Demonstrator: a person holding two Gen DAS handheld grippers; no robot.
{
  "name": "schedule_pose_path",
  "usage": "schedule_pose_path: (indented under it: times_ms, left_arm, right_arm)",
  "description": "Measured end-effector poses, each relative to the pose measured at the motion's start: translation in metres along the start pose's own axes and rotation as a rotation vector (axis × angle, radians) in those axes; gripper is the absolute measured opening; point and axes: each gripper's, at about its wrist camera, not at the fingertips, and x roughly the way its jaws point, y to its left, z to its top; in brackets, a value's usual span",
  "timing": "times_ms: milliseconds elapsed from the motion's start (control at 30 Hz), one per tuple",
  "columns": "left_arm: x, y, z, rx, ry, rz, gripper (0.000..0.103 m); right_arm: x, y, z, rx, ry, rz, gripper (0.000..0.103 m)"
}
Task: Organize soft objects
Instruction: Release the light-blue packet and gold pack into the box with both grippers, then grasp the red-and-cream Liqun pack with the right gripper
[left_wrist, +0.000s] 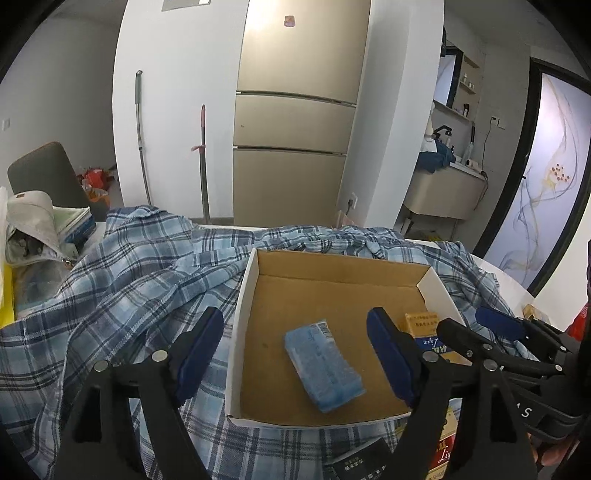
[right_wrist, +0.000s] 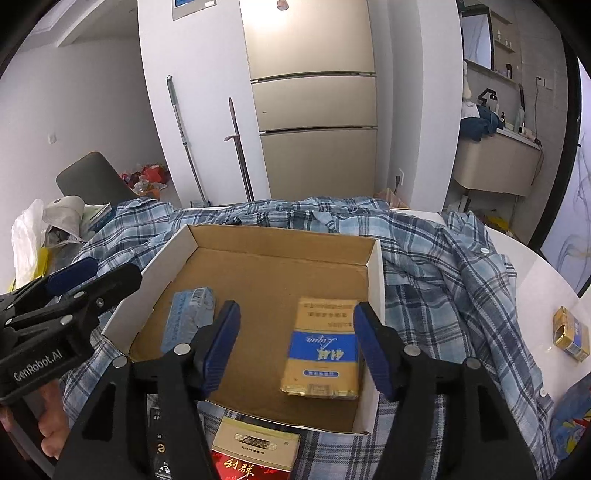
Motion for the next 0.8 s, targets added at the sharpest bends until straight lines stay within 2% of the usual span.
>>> schedule_pose_path:
  times_ms: [367,500,700,767,800]
  left_arm:
    - [-0.02,-0.004,0.005,-0.004,-0.017,0.011,0.082]
    - [-0.04,-0.01,0.007,0.003,-0.05,0.025,0.082]
    - [-0.071,-0.016,-0.001,-0.001,-0.064,0.002,0.082]
    - [-0.085,-0.019,-0.006,0.012,-0.085,-0.01,0.082]
    - [-0.091,-0.021,-0.009,0.028,-0.093,-0.005,0.082]
  right_arm:
    - [-0.012,0.0,0.006,0.004,-0.028,-0.011,0.063]
    - [-0.032,0.004,0.013,0.001,-0.052,-0.009,0.063]
    - [-0.061,0.013,0.008,-0.013,-0.061,-0.015,0.063]
    - [-0.077,0.012,0.002,0.007,-0.083,-0.076,0.063]
    - [-0.085,0.011,0.0,0.01,-0.102,-0.071,0.063]
